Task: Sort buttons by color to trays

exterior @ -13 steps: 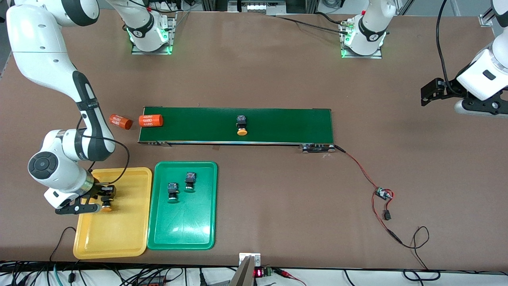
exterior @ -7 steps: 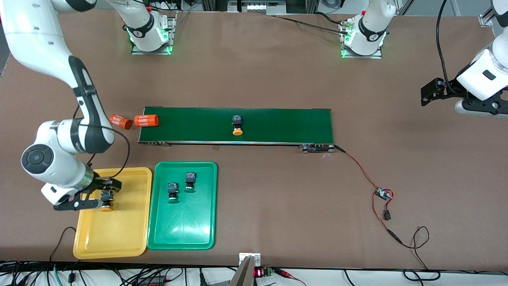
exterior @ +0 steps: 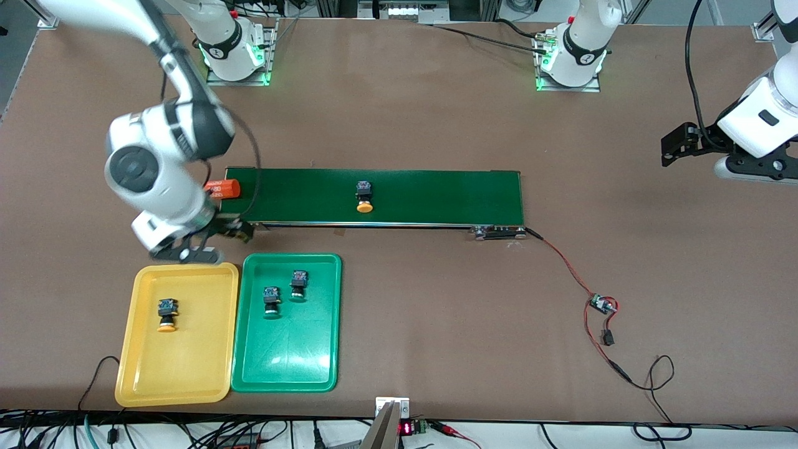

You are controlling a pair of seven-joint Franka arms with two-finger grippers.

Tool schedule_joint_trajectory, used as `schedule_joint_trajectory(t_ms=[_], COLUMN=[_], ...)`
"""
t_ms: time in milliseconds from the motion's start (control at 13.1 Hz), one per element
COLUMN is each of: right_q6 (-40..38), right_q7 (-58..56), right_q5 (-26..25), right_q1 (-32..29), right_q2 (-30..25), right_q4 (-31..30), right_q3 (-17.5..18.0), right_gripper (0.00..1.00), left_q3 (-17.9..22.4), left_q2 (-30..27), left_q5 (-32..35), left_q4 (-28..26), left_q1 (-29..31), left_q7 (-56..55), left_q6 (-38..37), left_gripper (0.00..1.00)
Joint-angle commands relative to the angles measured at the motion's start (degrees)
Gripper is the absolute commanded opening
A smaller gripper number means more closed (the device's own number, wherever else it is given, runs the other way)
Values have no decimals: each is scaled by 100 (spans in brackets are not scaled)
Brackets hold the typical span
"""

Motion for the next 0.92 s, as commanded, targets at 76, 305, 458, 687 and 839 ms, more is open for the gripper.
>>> schedule_joint_trajectory(t_ms=[76, 305, 458, 687, 839], right_q6=[93, 364, 750, 1611, 1702], right_q7=[683, 1488, 1737, 1843, 1870], right_q5=[65, 65, 56, 56, 56], right_q1=[-81, -63, -54, -54, 33], right_q2=[-516, -525, -508, -446, -367], right_q4=[-721, -1046, -1274, -1775, -1856], right_q3=[793, 1373, 1542, 1551, 1551], right_gripper=[100, 100, 100, 100, 100], left_q3=[-13, -13, -13, -13, -13], left_q2=[-44, -35, -35, -35, -35], left_q5=[79, 79, 79, 79, 79], left_q4=[69, 70, 70, 70, 70], left_q1=[15, 15, 15, 15, 24], left_q7=[84, 92, 92, 101, 101], left_q6=[-88, -88, -88, -88, -88], left_gripper=[100, 100, 100, 100, 100])
